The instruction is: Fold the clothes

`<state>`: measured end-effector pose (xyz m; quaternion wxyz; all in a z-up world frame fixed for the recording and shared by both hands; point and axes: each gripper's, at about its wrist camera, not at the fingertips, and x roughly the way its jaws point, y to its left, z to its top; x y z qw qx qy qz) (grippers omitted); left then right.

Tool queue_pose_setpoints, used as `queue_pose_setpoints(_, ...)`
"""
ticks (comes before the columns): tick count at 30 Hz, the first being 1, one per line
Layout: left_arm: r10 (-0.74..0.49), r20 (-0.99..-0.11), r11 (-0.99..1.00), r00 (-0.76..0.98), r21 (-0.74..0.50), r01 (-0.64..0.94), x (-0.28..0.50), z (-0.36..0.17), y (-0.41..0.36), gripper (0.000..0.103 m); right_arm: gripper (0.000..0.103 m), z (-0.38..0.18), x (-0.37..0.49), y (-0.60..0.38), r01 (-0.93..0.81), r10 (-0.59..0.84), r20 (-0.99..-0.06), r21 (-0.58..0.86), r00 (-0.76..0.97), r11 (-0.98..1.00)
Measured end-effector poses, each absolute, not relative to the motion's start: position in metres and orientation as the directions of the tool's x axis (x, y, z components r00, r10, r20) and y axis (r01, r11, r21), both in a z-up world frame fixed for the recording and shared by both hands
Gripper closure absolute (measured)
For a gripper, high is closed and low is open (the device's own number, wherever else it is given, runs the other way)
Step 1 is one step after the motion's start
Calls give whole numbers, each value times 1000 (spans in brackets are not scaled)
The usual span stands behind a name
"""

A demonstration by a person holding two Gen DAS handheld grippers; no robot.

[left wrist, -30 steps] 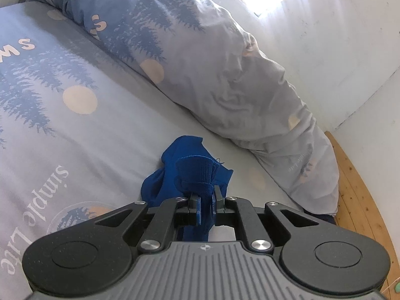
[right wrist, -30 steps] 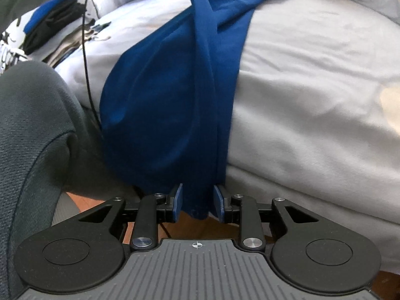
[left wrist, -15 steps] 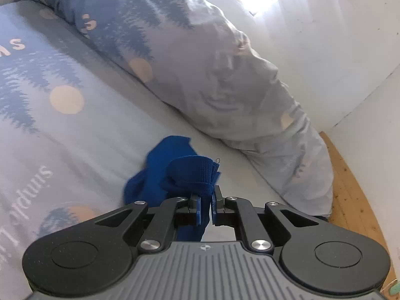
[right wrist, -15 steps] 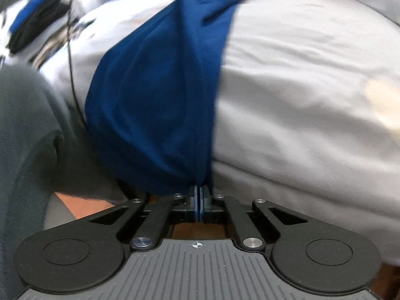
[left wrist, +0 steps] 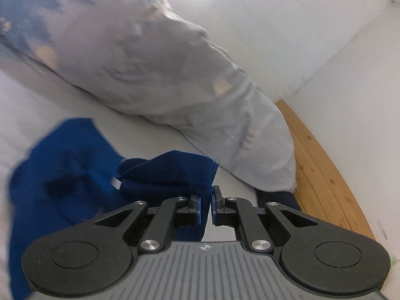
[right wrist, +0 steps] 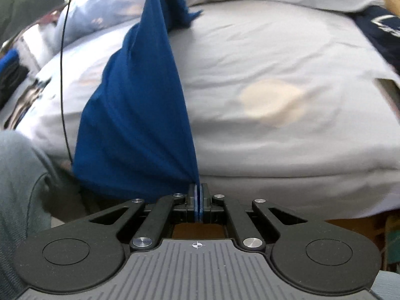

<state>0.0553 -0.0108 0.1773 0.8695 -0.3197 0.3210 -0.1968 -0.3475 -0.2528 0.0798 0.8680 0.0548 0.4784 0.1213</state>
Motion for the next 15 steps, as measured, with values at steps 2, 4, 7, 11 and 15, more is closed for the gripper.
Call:
queue_pose_setpoints(2, -566, -433, 714, 702, -682, 155, 63, 178, -40, 91, 101, 82, -349, -271, -110, 237, -814, 211, 530, 971)
queue_pose_setpoints(4, -582, -438, 713, 685, -680, 170, 71, 177, -70, 91, 101, 83, -351, -289, -72, 214, -816, 208, 538, 975)
queue_pose_setpoints(7, -602, -458, 720, 654, -665, 196, 85, 170, -117, 91, 101, 82, -352, -317, -10, 181, -815, 211, 551, 977)
queue_pose_setpoints(11, -611, -491, 737, 621, -640, 219, 106, 156, -180, 91, 101, 73, -353, -347, 69, 145, -820, 219, 553, 973)
queue_pose_setpoints(15, -614, -515, 750, 598, -616, 239, 120, 138, -238, 91, 101, 62, -354, -374, 139, 114, -826, 227, 552, 964)
